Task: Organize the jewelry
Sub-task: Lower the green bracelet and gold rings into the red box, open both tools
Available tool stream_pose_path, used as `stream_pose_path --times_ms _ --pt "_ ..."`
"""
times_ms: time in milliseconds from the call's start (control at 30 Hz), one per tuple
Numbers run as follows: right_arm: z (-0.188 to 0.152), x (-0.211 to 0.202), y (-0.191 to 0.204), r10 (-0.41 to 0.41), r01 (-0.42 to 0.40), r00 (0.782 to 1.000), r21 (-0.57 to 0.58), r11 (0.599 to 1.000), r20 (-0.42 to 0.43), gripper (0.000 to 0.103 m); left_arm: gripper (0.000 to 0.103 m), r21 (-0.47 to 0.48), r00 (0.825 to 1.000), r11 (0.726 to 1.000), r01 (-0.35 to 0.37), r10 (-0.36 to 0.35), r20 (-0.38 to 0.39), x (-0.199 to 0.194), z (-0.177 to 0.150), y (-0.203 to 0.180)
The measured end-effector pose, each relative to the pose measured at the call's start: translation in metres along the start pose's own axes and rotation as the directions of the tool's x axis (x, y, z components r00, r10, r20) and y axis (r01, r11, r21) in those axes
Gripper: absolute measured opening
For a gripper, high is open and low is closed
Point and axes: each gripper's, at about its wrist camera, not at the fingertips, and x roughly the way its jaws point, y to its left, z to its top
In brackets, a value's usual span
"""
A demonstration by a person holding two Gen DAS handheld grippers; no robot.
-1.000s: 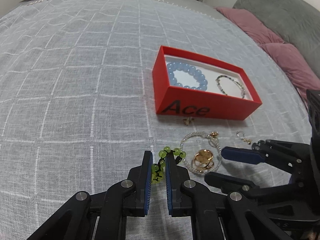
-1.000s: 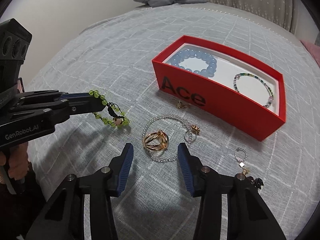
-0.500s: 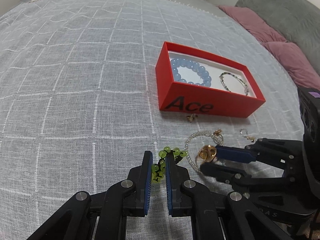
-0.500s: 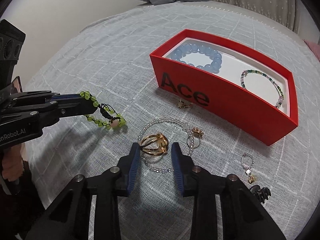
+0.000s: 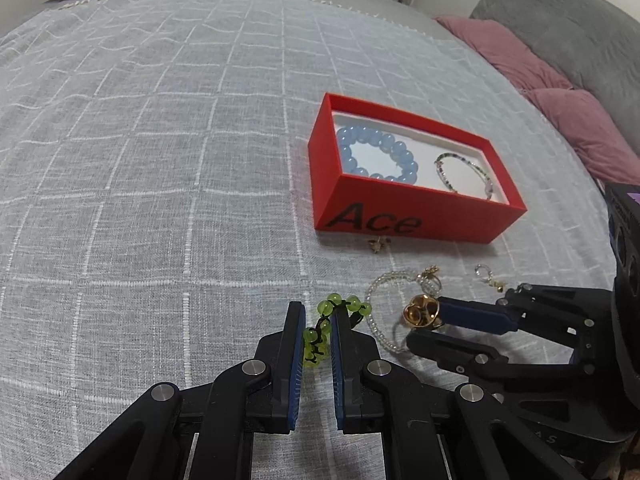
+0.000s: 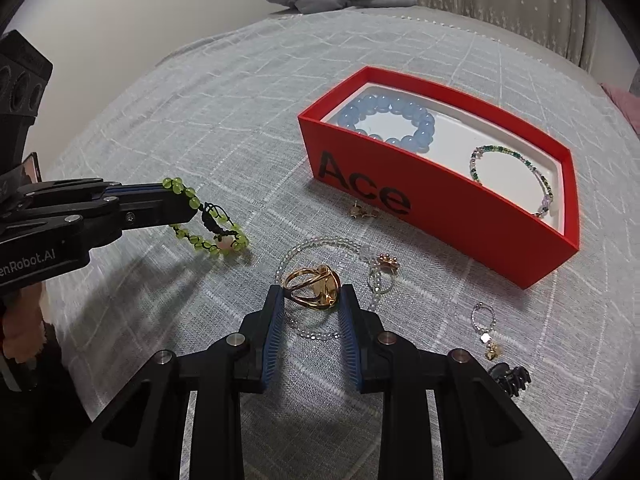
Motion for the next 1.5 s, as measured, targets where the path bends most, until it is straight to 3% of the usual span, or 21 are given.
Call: stream_pose_path --times_ms 533,833,1133,1500 --pt "0.013 -0.050 -0.032 -0.036 0.026 0.993 0.084 0.996 0.113 0.030 0.007 0.003 0.997 1.000 0.005 -0.005 0.073 -0.011 0.021 -0.010" --pt "0.022 -0.074 -0.063 -0.113 0.087 0.980 0.157 0.984 0.165 0.030 0.007 -0.008 0.987 0.997 0.081 -0.079 0.138 -0.007 0.041 -0.025" --pt "0.026 -0.073 -0.093 -0.153 0.115 0.974 0.217 0.969 0.167 0.030 0.007 -0.033 0.973 0.991 0.131 -0.122 0.194 0.016 0.065 -0.037" --pt "0.031 -0.059 -0.110 -0.133 0.093 0.979 0.246 0.965 0.153 0.030 0.007 -0.101 0.976 0.986 0.129 -0.108 0.190 0.050 0.082 -0.029"
